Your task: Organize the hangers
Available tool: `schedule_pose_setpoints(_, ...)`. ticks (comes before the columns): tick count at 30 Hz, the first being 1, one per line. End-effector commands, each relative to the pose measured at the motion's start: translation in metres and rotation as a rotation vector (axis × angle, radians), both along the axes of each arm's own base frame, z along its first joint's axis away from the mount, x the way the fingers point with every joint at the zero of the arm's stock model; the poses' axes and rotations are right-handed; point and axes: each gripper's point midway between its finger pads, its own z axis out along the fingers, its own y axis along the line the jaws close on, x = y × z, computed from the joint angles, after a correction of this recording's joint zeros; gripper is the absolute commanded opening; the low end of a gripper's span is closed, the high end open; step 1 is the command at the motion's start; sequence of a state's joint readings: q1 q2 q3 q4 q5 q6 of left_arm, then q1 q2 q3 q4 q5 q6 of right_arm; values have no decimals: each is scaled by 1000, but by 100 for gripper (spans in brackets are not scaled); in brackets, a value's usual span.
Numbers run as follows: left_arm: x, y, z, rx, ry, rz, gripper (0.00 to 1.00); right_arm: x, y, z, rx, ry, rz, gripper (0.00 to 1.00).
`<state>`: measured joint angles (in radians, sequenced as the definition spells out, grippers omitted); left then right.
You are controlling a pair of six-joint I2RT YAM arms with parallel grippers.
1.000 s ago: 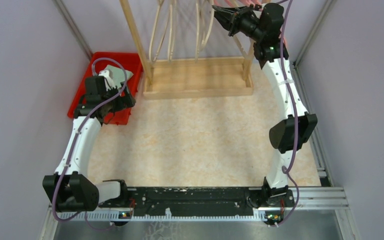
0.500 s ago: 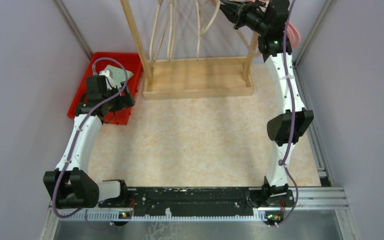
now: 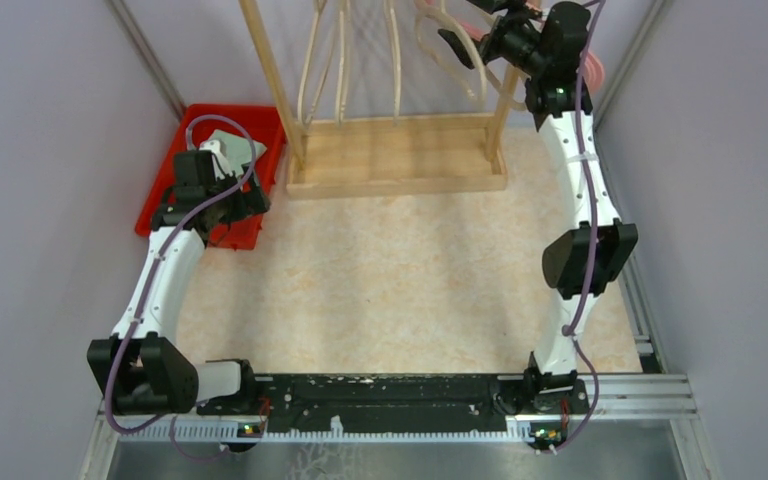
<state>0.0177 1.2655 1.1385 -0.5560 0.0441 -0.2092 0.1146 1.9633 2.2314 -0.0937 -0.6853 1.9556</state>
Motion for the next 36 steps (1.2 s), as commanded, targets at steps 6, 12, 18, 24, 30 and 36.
schedule_pose_setpoints(6, 7, 2, 16, 0, -49, 0, 100, -30, -41, 40, -127, -162, -162, 76)
schedule_pose_setpoints(12, 2, 1, 14, -2, -49, -5, 100, -44, -52, 26, -235, -172, -237, 83)
schedule_pose_setpoints(18, -1, 1, 12, 0, -43, -6, 100, -63, -71, 20, -519, -216, -341, 93)
schedule_pose_setpoints(24, 1, 2, 10, 3, -36, -4, 100, -79, -87, -32, -771, -182, -359, 94)
schedule_pose_setpoints(30, 3, 3, 6, 5, -20, 7, 100, -99, -118, -73, -1166, -212, -411, 95)
schedule_pose_setpoints(36, 1, 5, -7, 14, 5, 9, 100, -153, -121, -114, -1504, -324, -381, 96)
